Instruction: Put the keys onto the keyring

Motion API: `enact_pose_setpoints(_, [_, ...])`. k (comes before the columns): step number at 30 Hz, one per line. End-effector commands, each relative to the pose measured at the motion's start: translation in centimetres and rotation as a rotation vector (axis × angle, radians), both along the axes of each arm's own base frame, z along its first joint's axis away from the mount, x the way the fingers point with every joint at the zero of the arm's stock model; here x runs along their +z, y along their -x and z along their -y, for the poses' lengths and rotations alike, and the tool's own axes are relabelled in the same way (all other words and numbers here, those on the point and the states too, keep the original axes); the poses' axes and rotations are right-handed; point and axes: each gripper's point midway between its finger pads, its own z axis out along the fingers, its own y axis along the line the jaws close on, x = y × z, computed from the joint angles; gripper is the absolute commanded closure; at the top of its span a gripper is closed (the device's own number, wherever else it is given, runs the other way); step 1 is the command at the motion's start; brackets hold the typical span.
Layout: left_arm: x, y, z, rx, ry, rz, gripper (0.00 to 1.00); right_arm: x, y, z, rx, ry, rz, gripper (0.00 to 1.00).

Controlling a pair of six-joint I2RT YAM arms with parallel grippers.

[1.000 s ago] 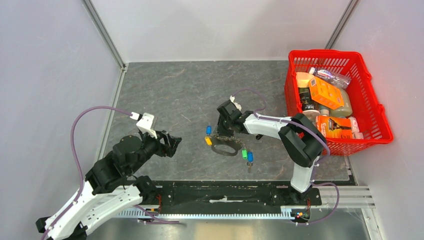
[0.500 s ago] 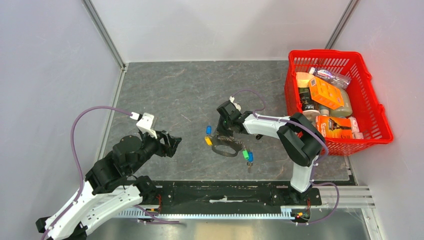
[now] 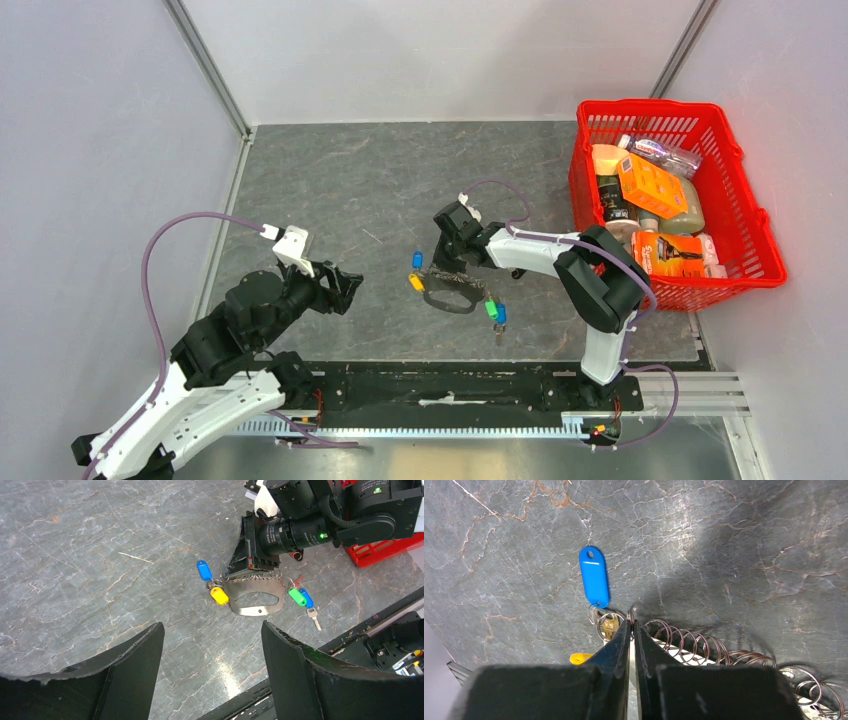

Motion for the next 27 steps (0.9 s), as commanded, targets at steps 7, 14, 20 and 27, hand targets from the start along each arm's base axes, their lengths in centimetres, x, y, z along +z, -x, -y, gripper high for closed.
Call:
enact_pose_setpoints(7, [-0.1,-0.3,-0.2,0.003,-0.032,0.015,0.21,2.9,-1.2,-1.5,0.035,-0.072,0.067,1.0])
enact_pose_setpoints(14, [0.2,-0.1,0.1,-0.016,-0.013,0.014,0.21,6.7,-0.8,-0.9,0.06,-0.09,0.162,1.0])
enact_pose_setpoints(20, [1.1,0.9,1.8,-0.111,0.049,0.014,0.22,12.0,-0.2,0.1,0.053,-0.078,0.282,1.0])
enact_pose_setpoints(27, [2.7,1.2,4.4,-0.196,0.117,-0.012,0.29,16.8,1.2,1.6,0.015,-0.056,0.349,1.0])
